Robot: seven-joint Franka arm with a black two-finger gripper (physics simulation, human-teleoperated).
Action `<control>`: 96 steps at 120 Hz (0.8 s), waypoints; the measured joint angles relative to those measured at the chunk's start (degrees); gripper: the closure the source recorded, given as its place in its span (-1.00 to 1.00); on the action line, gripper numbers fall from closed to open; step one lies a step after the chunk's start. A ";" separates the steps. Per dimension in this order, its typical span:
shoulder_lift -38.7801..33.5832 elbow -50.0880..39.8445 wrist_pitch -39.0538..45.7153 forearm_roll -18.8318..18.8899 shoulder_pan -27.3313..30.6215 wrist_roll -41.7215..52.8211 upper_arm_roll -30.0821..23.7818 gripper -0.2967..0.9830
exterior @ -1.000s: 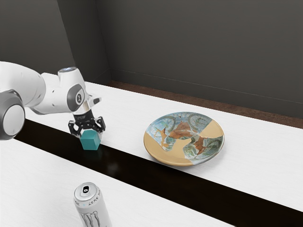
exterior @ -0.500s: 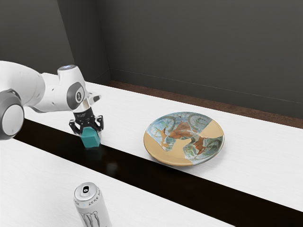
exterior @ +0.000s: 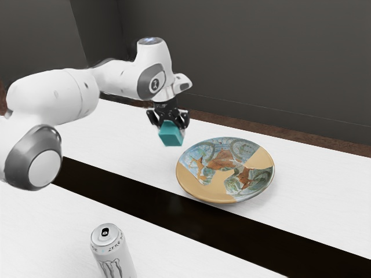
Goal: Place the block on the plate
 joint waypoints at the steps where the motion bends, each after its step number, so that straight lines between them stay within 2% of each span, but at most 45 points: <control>1: 0.79 1.17 -0.49 0.15 -0.22 -0.10 -0.34 -0.11; 17: 12.79 16.90 -6.77 1.51 -3.86 -1.57 -4.10 -0.12; 25: 16.49 20.42 -8.75 1.63 -4.58 -2.20 -5.31 -0.11; 36: 17.90 21.60 -10.54 1.68 -4.99 -2.98 -6.12 -0.13; 64: 16.44 21.68 -13.20 1.63 -5.19 -4.23 -5.93 -0.37; 72: 13.18 20.98 -13.85 1.67 -5.27 -4.48 -5.44 -0.41; 76: 9.20 17.00 -14.14 1.66 -5.36 -4.59 -5.12 -0.43; 89: -15.71 -9.31 -12.97 2.55 -5.40 -4.81 -6.31 -0.47; 96: -27.74 -18.90 -13.52 4.58 -5.35 -4.45 -7.20 -0.49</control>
